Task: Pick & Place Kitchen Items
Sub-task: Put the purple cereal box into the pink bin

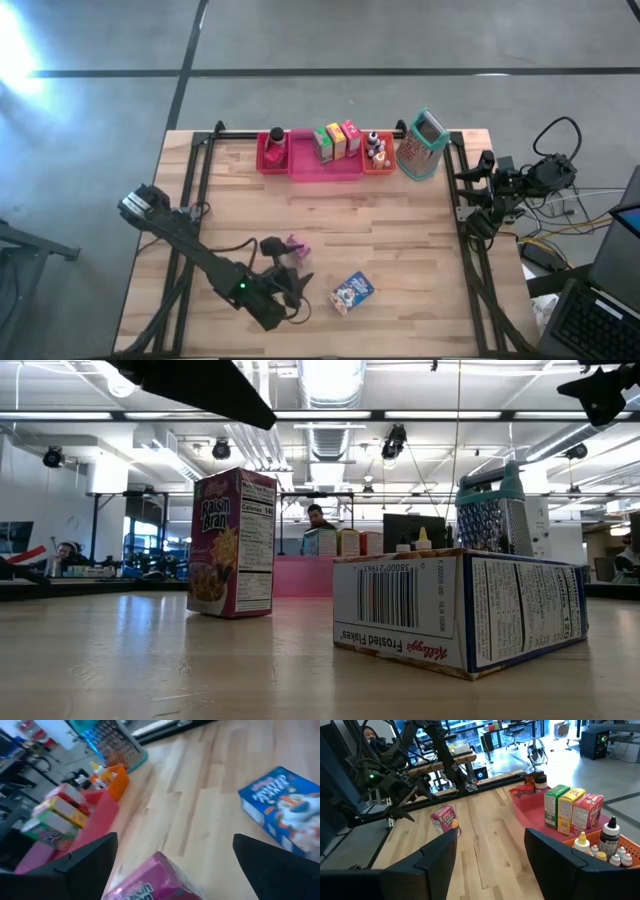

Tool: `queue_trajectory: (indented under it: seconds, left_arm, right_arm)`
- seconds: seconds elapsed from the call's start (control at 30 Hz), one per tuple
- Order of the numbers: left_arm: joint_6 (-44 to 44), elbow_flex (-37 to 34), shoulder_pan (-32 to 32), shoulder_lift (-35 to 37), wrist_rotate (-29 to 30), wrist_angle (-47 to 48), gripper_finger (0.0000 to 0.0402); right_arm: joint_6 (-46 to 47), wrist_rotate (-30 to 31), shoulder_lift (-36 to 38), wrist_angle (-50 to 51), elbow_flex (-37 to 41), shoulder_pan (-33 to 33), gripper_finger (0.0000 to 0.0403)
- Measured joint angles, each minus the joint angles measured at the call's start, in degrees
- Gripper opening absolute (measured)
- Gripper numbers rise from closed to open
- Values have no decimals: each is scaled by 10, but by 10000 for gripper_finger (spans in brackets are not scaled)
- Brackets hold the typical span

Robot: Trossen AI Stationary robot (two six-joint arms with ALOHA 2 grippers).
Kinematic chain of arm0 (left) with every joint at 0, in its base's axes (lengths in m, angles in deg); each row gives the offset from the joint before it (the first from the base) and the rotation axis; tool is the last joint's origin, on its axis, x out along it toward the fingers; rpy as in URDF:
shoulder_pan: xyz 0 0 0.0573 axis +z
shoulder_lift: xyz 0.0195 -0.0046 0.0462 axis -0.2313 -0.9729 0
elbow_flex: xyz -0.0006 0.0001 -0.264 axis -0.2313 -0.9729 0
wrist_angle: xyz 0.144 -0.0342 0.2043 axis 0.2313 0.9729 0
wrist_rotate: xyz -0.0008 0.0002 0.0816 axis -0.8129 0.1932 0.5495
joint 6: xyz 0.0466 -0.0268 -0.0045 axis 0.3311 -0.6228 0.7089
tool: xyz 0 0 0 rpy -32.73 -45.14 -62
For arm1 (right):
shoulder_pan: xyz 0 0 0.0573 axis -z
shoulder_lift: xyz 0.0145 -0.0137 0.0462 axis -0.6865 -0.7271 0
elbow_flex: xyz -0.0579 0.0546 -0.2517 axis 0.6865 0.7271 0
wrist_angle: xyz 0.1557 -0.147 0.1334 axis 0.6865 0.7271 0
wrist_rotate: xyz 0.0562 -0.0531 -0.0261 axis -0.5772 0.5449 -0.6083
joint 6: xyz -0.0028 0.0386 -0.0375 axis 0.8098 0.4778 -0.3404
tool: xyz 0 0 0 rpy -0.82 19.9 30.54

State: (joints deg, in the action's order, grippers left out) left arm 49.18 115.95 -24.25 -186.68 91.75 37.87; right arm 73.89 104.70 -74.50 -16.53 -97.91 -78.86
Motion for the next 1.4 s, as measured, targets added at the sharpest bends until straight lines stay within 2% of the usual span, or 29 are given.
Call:
queue_trajectory:
  seconds: [0.07,0.23,0.47,0.67,0.73,0.87,1.0,1.23,1.4]
  left_arm:
    - [3,0,-4,3,-26,1,400]
    - [18,5,-8,9,-140,-12,399]
    - [37,6,-7,12,-197,-16,399]
    - [51,9,-5,34,-301,-9,399]
    - [47,9,-2,47,-304,4,399]
    - [56,9,6,79,-270,71,399]
    - [48,9,36,106,-265,130,399]
    - [101,9,122,138,-368,201,399]
    - [197,10,206,146,-449,237,399]
  right_arm:
    - [0,0,0,0,0,0,234]
    - [0,0,0,0,0,0,250]
    - [0,0,0,0,0,0,274]
    - [0,0,0,0,0,0,292]
    - [0,0,0,0,0,0,298]
    - [0,0,0,0,0,0,312]
    - [0,0,0,0,0,0,326]
    - [0,0,0,0,0,0,350]
    - [0,0,0,0,0,0,361]
